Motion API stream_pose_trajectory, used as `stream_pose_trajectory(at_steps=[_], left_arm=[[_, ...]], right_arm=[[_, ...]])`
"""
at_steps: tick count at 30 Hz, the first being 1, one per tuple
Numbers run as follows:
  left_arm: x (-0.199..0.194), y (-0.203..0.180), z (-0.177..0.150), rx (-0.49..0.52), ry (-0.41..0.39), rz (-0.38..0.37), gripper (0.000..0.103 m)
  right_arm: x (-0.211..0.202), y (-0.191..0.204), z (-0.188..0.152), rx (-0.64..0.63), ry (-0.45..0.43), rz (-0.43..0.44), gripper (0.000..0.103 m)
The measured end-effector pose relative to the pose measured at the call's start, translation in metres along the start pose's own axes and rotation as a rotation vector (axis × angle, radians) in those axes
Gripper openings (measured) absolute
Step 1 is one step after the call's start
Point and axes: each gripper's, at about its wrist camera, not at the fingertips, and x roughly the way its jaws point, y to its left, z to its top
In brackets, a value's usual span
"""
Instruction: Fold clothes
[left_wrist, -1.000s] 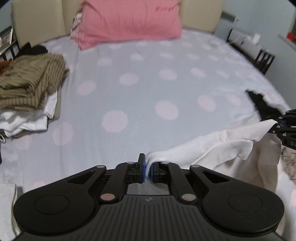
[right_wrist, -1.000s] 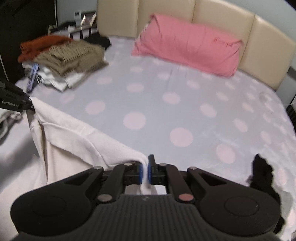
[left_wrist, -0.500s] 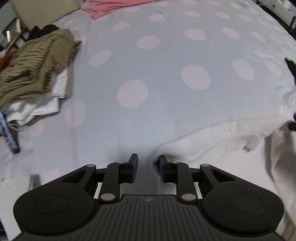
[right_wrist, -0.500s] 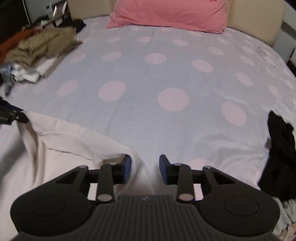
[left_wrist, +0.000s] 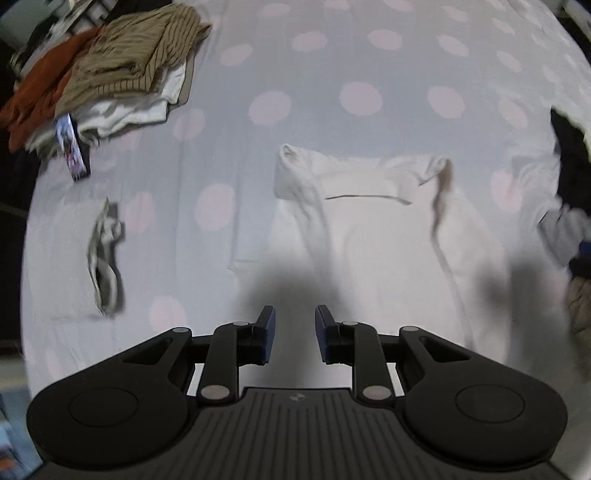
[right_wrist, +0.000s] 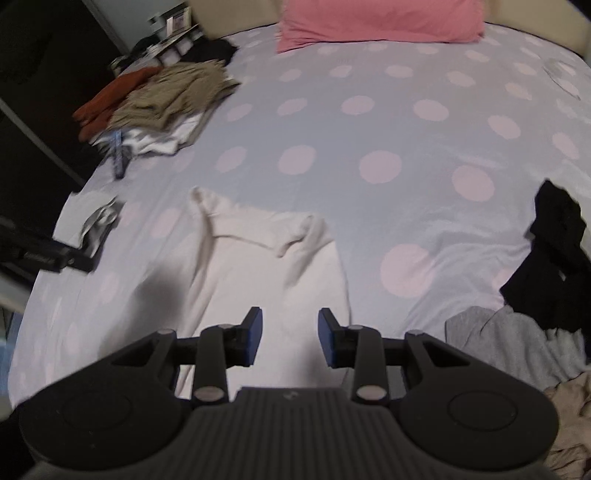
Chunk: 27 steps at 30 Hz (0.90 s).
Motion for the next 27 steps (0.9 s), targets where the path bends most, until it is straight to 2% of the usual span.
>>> stream_pose_trajectory(at_steps=[3,6,8,9,12,15,19,24,27], left_arm=[[-0.018,-0.006,0.003,-0.052,-0.025,-0.028,0.021],[-0.048,-0.002,0.003,-0.053,-0.088,-0.048,0.023],[-0.059,0.004,0.004,-0.037,-0.107,-0.053,0.036],[-0.062,0.009,0.006,-0.040,-0.116,-0.054,0.039],[-0.060,0.026,0.014,-0.077,-0.128,-0.058,0.042],[-0.043,0.035,0.020,-0.099,-0.111,-0.091,0.041],[0.006,0.035,0.010,-0.003,-0.095,-0.101,0.041],[0.059,0.043,-0.024,0.080,-0.083,-0.191,0.041],[0.083,0.045,-0.045,0.202,-0.122,-0.233,0.041]], right_arm=[[-0.008,0.010,0.011,-0.061,0.019,0.006,0.036],[-0.003,0.023,0.029,-0.141,0.045,0.003,0.036],[0.002,0.034,0.043,-0.203,0.054,-0.008,0.036],[0.006,0.038,0.046,-0.225,0.053,-0.013,0.038],[0.026,0.049,0.050,-0.259,0.079,-0.047,0.040],[0.056,0.053,0.039,-0.179,0.132,-0.059,0.040],[0.081,0.066,0.008,-0.110,0.170,-0.101,0.040],[0.089,0.076,-0.034,0.005,0.162,-0.185,0.040],[0.095,0.079,-0.059,0.097,0.132,-0.244,0.040]])
